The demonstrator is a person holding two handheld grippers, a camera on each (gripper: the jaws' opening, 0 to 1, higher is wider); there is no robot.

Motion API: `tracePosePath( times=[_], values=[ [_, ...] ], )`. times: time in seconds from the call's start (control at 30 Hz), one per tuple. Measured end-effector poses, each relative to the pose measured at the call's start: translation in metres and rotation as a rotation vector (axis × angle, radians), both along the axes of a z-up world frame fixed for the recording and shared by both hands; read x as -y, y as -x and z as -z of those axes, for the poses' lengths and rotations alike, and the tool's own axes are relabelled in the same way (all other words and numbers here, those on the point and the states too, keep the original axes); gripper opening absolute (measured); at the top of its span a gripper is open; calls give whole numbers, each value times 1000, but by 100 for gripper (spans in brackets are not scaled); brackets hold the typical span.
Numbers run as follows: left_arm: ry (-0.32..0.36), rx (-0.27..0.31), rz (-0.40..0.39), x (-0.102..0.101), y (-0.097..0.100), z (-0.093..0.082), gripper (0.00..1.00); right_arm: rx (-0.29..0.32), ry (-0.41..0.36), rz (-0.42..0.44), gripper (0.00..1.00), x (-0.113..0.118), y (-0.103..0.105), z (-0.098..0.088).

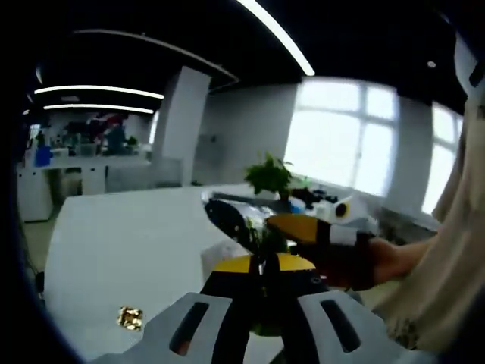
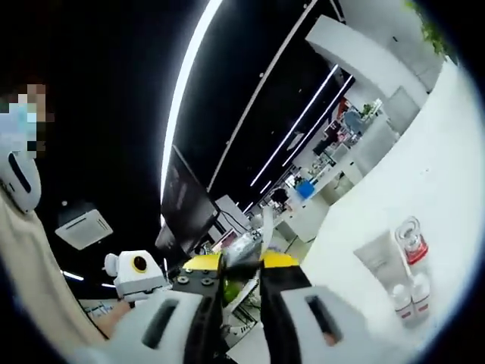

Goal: Arrange the skincare products in the storage area until every visible bottle or jar stands upright without overlapping.

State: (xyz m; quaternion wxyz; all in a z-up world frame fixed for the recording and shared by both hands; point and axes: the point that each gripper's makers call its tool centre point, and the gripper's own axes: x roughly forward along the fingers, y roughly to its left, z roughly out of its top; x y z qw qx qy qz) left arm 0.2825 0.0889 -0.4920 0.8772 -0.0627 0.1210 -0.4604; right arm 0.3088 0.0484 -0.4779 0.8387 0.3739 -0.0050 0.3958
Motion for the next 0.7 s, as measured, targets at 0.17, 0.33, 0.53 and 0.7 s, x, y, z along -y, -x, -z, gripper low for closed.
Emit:
tracePosePath(
  times=[0.17, 0.33, 0.53, 0.7],
  values=[
    [-52, 34, 9, 1, 0, 5, 12, 20, -56, -66, 3, -6, 10, -15],
    [-61, 47, 12, 0, -4, 5, 20, 30, -37, -63, 1, -1, 11, -17],
    [-19, 40, 71, 1, 1, -6, 21, 70, -74, -90, 1, 11, 20, -32],
    [16, 16, 126, 0, 7, -11, 21, 81, -91, -117, 1, 20, 28, -38]
  ],
)
